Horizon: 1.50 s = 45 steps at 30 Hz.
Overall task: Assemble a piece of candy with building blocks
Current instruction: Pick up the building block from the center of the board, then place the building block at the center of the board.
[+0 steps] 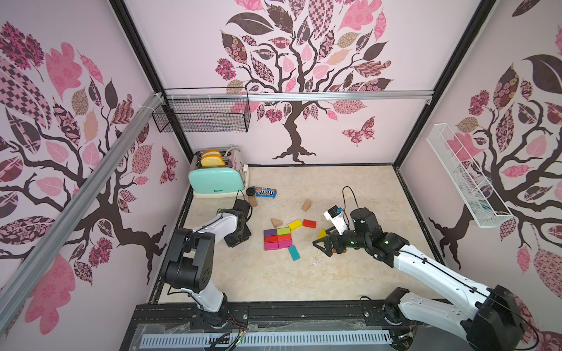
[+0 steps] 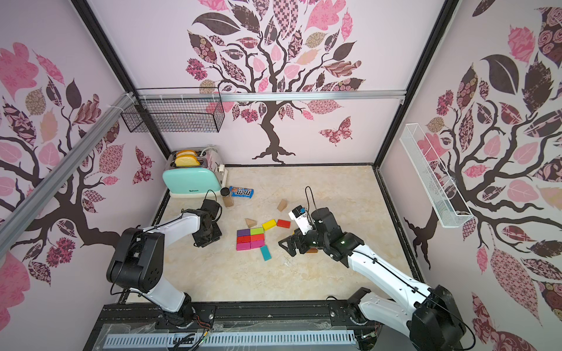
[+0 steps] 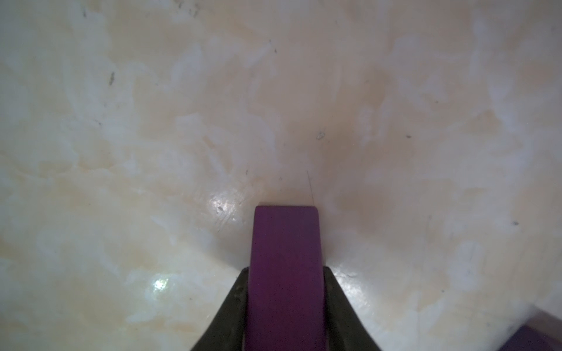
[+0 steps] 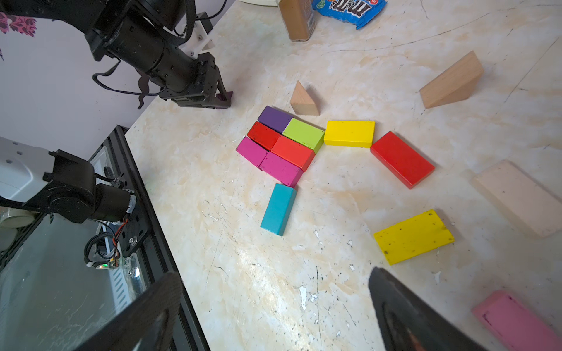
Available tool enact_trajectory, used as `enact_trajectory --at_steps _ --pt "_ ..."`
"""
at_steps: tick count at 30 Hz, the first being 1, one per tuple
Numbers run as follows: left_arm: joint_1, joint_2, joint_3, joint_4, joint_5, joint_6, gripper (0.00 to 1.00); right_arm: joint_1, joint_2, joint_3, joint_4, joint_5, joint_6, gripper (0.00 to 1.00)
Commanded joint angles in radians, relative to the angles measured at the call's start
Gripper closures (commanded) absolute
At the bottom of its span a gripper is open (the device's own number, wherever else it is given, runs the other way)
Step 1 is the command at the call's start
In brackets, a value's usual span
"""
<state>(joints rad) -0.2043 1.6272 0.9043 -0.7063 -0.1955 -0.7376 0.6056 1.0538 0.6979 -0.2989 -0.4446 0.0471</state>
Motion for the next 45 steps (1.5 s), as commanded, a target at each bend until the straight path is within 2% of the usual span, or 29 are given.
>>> enact_trajectory --at_steps 1,6,9,11,15,19,22,26,31,37,45 --pt "0.005 -0.041 -0.012 0.002 0.010 -0.004 0.72 0.001 -0.017 0.033 -0.004 0.010 -0.007 0.01" --pt "0.002 -0.134 -0.017 -0.036 0.046 0.062 0.74 0.001 -0.025 0.052 -0.047 0.022 -0.004 0.01" --pt "-0.013 -0.193 -0.018 -0.075 0.136 0.120 0.74 0.002 -0.028 0.059 -0.065 0.033 0.002 0.01" --pt "-0.081 -0.237 -0.019 -0.112 0.159 0.145 0.74 0.002 -0.023 0.065 -0.085 0.053 0.008 0.01" --pt "-0.279 -0.279 -0.021 -0.157 0.235 0.137 0.76 0.002 -0.013 0.081 -0.134 0.133 0.031 0.01" --pt "-0.459 -0.335 -0.088 -0.013 0.405 0.085 0.77 0.002 -0.018 0.080 -0.176 0.189 0.093 0.01" --pt "-0.540 -0.366 -0.160 0.175 0.519 0.052 0.77 0.001 -0.044 0.058 -0.186 0.195 0.145 0.01" --pt "-0.584 -0.337 -0.243 0.410 0.643 0.004 0.77 0.003 -0.094 0.024 -0.213 0.192 0.191 0.01" --pt "-0.627 -0.243 -0.311 0.608 0.692 -0.080 0.77 0.004 -0.152 -0.044 -0.192 0.151 0.265 0.01" --pt "-0.642 -0.194 -0.393 0.677 0.670 -0.118 0.77 0.042 -0.194 -0.095 -0.179 0.162 0.311 0.01" --pt "-0.643 -0.187 -0.459 0.673 0.634 -0.128 0.73 0.093 -0.180 -0.126 -0.150 0.176 0.333 0.01"
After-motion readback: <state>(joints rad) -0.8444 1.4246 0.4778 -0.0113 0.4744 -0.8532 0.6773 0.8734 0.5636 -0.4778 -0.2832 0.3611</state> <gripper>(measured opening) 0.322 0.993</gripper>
